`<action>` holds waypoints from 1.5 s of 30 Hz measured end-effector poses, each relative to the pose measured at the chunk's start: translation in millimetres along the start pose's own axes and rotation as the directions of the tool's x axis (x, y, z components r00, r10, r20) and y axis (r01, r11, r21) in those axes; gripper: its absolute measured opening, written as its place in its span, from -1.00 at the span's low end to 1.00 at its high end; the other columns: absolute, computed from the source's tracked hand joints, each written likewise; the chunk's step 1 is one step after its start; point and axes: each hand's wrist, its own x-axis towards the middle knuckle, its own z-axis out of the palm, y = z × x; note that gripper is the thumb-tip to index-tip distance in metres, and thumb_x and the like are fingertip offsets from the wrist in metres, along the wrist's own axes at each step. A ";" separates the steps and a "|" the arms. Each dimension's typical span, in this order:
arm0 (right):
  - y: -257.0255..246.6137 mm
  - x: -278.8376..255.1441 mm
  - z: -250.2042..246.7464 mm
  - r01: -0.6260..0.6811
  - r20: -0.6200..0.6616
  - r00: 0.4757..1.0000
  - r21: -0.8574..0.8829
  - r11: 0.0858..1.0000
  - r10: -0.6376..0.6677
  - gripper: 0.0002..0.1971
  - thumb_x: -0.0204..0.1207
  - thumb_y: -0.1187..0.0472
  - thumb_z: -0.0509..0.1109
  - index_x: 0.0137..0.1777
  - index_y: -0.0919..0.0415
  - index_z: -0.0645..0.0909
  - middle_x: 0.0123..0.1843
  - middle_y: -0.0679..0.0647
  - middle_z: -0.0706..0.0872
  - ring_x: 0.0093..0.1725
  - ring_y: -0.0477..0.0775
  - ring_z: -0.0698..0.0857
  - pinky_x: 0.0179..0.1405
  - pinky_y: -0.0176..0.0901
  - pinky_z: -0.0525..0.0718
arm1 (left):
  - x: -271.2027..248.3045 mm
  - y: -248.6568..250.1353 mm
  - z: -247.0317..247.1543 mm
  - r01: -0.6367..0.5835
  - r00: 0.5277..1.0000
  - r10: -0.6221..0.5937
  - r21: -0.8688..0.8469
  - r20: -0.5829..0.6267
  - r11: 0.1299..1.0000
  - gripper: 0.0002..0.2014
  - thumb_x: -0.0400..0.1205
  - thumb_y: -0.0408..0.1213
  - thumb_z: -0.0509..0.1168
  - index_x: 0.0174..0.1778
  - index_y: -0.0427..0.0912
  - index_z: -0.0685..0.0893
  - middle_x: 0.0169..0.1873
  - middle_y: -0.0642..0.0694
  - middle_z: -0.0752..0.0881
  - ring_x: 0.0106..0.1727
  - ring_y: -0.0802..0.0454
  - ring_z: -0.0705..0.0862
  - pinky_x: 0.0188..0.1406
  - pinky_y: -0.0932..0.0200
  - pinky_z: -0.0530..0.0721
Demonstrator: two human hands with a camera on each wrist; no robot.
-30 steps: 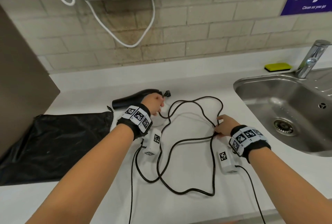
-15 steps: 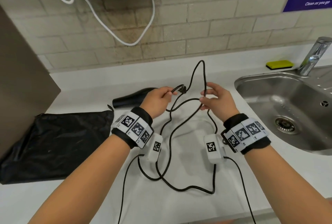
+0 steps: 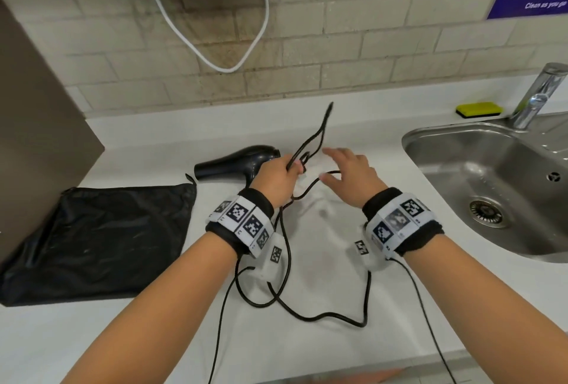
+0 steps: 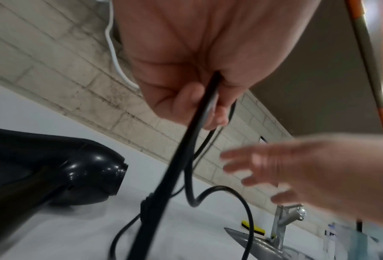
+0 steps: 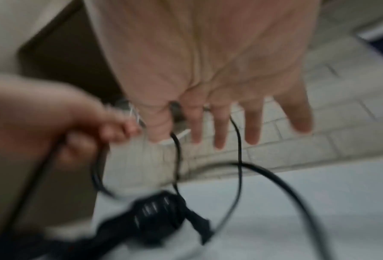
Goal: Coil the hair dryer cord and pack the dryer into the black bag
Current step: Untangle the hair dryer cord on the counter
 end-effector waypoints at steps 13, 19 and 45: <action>36.7 -11.4 -12.3 0.115 -0.185 0.978 0.098 0.989 -0.096 -0.81 0.60 0.27 0.22 -0.03 0.27 0.68 -0.21 0.13 0.53 -0.09 0.17 0.53 -0.09 -0.17 0.37 | 26.6 -11.3 -35.1 0.304 0.953 -0.303 0.034 -0.011 0.952 -0.47 0.75 -0.01 -0.10 -0.12 -0.25 0.70 -0.21 -0.09 0.62 -0.18 -0.04 0.56 -0.02 0.15 0.51; 46.2 -20.2 -33.9 0.087 -0.390 0.921 0.223 0.971 0.007 -0.81 0.59 0.34 0.21 -0.03 0.33 0.68 -0.04 0.23 0.69 -0.07 0.11 0.57 -0.10 -0.22 0.39 | 32.6 -30.3 -19.9 0.556 0.829 -0.518 -0.198 0.212 0.808 -0.73 0.66 -0.12 0.25 -0.15 -0.29 0.60 -0.36 -0.10 0.58 -0.60 0.16 0.60 -0.74 0.36 0.53; -5.8 -50.1 20.3 0.036 0.014 0.999 0.459 0.888 -0.048 -0.78 0.59 0.40 0.18 -0.06 0.26 0.68 -0.20 0.16 0.65 -0.35 -0.02 0.55 -0.22 -0.34 0.57 | -30.0 -9.9 -41.5 0.230 0.970 -0.221 -0.696 0.104 0.680 -0.84 0.71 -0.28 0.13 -0.04 -0.16 0.62 -0.34 0.03 0.57 -0.68 0.24 0.27 -0.62 0.37 0.29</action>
